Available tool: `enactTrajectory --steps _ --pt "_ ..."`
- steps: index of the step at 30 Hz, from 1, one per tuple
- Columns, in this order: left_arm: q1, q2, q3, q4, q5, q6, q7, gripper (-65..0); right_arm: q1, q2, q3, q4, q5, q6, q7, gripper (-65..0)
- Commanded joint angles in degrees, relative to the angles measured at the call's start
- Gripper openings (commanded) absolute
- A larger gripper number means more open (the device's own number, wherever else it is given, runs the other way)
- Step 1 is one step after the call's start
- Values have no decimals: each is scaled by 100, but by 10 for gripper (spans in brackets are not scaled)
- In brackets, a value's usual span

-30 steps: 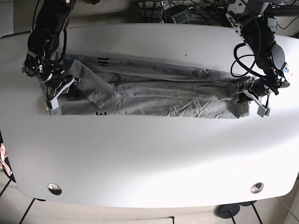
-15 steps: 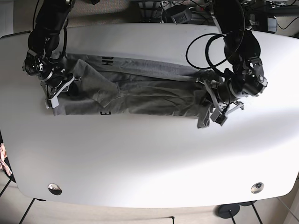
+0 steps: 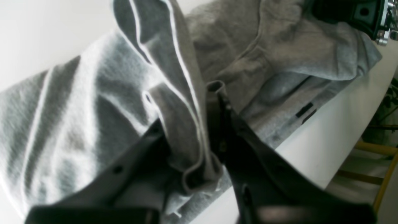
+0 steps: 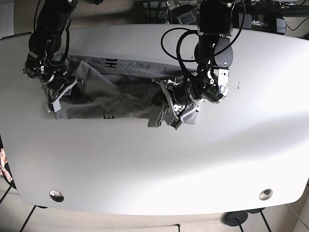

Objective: Fold the T-shirt properly
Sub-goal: 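Fold the strip end with the left gripper toward the right gripper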

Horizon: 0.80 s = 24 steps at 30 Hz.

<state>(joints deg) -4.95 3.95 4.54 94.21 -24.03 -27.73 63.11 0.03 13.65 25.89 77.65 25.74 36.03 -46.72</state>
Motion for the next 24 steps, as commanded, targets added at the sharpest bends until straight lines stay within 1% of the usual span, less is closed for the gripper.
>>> enactTrajectory --steps 1,2,3,4,5,7,9,10,11,13,14,17,18,20,24 --pt "-125 14 140 95 -124 -1 -153 -619 89 81 26 117 103 23 87 -577" --pt "-134 14 201 95 -124 -1 -144 -599 89 81 26 117 103 23 87 -577" --pt "-142 14 237 95 -124 -1 -144 -562 89 72 26 117 103 23 79 -577" --pt "-142 23 281 95 -124 -1 -144 -492 98 72 26 117 103 23 79 -577" --pt "-151 23 342 104 -124 -1 -144 -440 98 72 26 117 103 23 79 -577" --pt "-160 5 527 104 -116 8 -135 -372 98 72 18 117 103 23 79 -577" --pt "-204 -3 579 121 -116 8 -135 -360 98 72 18 117 103 23 79 -577" --pt "-274 -3 738 130 -116 8 -118 -360 98 72 18 117 103 23 79 -577" --pt "-292 -3 861 148 -116 8 5 -360 98 72 18 117 103 23 79 -577" --pt "-432 23 1081 385 -159 -19 418 -360 98 72 18 117 103 23 79 -577" --pt "-459 41 1151 517 -168 -36 506 -360 98 72 18 108 103 23 79 -577" --pt "-468 137 1230 921 -177 -36 524 -361 98 72 18 108 103 23 79 -577" --pt "-476 155 1089 1053 -177 -36 524 -361 98 72 18 108 103 23 79 -577" --pt "-476 164 483 1168 -177 -36 524 -363 107 72 18 108 103 23 79 -577" --pt "-432 93 -370 1062 -124 -1 515 -364 124 72 18 117 103 23 70 -577"
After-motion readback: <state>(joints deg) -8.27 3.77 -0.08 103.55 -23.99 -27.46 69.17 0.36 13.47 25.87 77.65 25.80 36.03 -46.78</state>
